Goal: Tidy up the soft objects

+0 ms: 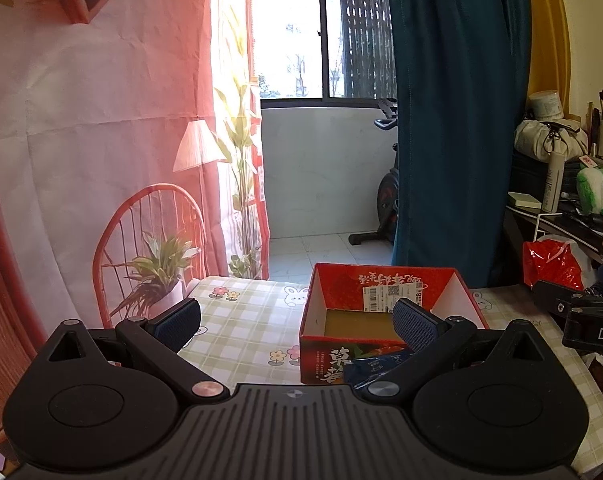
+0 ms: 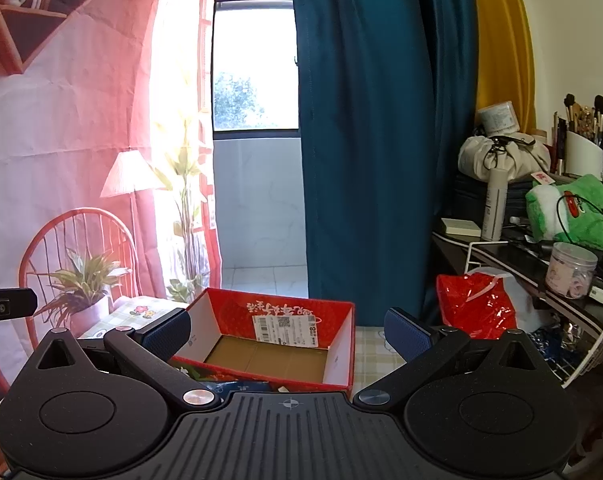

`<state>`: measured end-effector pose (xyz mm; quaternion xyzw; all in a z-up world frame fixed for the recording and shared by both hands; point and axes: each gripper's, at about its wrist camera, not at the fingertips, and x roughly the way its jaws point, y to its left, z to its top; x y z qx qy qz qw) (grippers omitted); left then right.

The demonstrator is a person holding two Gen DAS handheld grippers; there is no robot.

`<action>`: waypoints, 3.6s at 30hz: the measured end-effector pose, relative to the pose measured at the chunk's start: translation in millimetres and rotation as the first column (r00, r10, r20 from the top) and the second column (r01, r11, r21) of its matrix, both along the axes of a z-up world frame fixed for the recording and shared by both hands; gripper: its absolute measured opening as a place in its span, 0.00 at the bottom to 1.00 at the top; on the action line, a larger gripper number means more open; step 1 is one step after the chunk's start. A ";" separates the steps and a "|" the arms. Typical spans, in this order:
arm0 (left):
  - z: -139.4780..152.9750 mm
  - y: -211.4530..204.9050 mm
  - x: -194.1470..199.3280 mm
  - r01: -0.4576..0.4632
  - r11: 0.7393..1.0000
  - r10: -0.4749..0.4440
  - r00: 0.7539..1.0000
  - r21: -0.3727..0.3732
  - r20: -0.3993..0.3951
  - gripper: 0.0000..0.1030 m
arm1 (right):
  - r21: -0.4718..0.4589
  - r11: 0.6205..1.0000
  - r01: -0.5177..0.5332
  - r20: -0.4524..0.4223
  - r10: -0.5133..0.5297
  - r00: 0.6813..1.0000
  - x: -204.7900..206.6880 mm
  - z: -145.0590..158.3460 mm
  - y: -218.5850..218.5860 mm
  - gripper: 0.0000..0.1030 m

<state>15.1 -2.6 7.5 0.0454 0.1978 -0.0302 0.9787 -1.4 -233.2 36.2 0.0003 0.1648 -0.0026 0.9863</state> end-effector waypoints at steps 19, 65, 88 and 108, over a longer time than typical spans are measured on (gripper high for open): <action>-30.2 -6.2 41.5 0.059 0.998 -0.059 0.998 -0.009 0.025 1.00 | 0.079 0.992 -0.096 0.086 0.089 0.992 28.4 6.0 -15.5 0.99; -210.0 3.3 146.4 0.206 0.906 -0.346 0.863 -0.369 -0.368 0.55 | 0.235 0.953 -0.193 -0.300 0.260 0.918 110.1 -206.9 -10.2 0.68; -189.2 -0.9 121.7 0.251 0.910 -0.353 0.886 -0.330 -0.301 0.36 | 0.154 0.947 -0.283 -0.227 0.313 0.922 88.2 -174.7 4.9 0.45; -156.9 -13.4 92.6 0.309 0.919 -0.354 0.919 -0.244 -0.172 0.42 | 0.070 0.946 -0.317 -0.152 0.324 0.934 59.4 -146.3 6.5 0.44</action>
